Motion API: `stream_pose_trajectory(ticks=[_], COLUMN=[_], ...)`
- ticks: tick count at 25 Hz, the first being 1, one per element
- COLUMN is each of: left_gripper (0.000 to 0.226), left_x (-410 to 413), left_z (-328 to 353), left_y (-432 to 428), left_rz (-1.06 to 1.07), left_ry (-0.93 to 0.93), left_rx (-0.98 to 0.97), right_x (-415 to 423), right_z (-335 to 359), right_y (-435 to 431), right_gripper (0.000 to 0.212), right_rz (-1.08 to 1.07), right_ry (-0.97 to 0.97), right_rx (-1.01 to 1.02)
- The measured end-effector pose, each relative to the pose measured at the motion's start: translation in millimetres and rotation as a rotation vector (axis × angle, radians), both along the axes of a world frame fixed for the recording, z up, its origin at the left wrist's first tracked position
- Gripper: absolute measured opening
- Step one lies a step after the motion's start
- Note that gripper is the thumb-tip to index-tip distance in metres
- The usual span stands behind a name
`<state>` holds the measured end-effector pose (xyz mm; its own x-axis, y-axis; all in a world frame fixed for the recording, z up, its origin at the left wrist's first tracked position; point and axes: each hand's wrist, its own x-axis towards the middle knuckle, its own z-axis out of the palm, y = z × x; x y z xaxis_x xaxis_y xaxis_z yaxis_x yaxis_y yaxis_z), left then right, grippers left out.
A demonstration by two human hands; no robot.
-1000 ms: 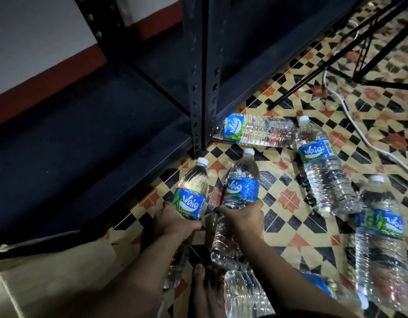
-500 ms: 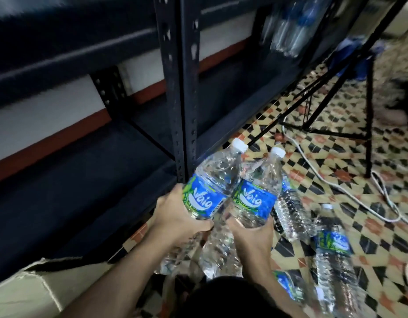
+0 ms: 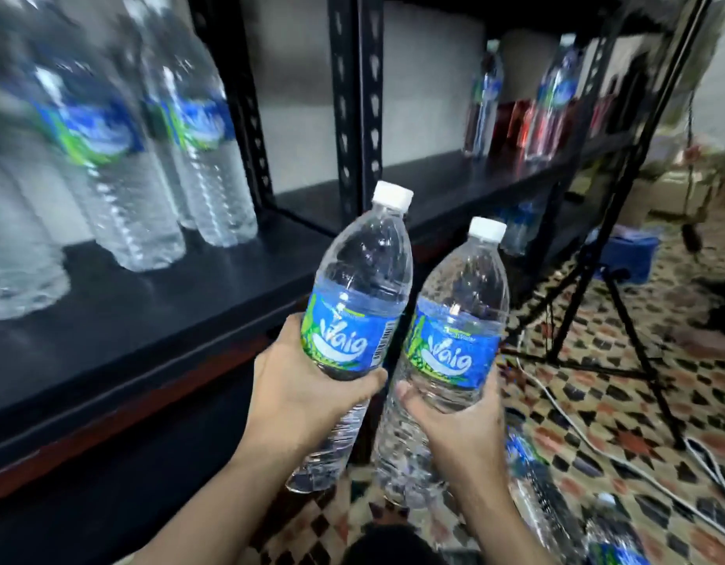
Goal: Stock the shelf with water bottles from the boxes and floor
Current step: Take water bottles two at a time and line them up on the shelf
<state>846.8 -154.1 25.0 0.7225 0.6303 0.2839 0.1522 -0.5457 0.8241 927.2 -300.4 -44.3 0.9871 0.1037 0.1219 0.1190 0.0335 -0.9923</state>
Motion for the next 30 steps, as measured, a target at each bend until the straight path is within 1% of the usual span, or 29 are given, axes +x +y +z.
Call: stream_pose_trajectory(ticks=[2,5,8,10,15,18,22,25,27,30], left_gripper=[0.062,0.062,0.060,0.062,0.067,0.068,0.070,0.070,0.071,0.073], left_x=[-20,-52,-81,-103,-154,-177,-191,-188,-181,-164], left_z=[27,63,92,108,135,144,151,156,159,162], left_y=[2,11,23,33,63,80,104,118,125,132], left_rz=[0.043,0.161,0.299,0.377,0.500,0.547,0.601,0.607,0.595,0.563], left_ry=[-0.112,-0.234,-0.325,-0.370,-0.442,-0.471,-0.484,-0.500,-0.511,-0.532], left_rx=[0.001,0.061,0.073,0.069,0.086,0.118,0.110,0.108,0.095,0.076], right_x=[-9,-28,-50,-66,-105,-125,-135,-128,-118,-96], right_z=[32,67,99,118,152,167,183,199,208,216], right_y=[8,29,56,76,129,156,184,196,204,219], right_gripper=[0.077,0.077,0.076,0.079,0.081,0.079,0.084,0.081,0.090,0.118], right_rz=[0.060,0.141,0.245,0.317,0.474,0.546,0.595,0.626,0.631,0.583], right_ry=[-0.090,-0.196,-0.246,-0.267,-0.295,-0.345,-0.381,-0.410,-0.419,-0.442], right_rx=[0.042,0.070,0.121,0.150,0.150,0.127,0.100,0.075,0.040,-0.034])
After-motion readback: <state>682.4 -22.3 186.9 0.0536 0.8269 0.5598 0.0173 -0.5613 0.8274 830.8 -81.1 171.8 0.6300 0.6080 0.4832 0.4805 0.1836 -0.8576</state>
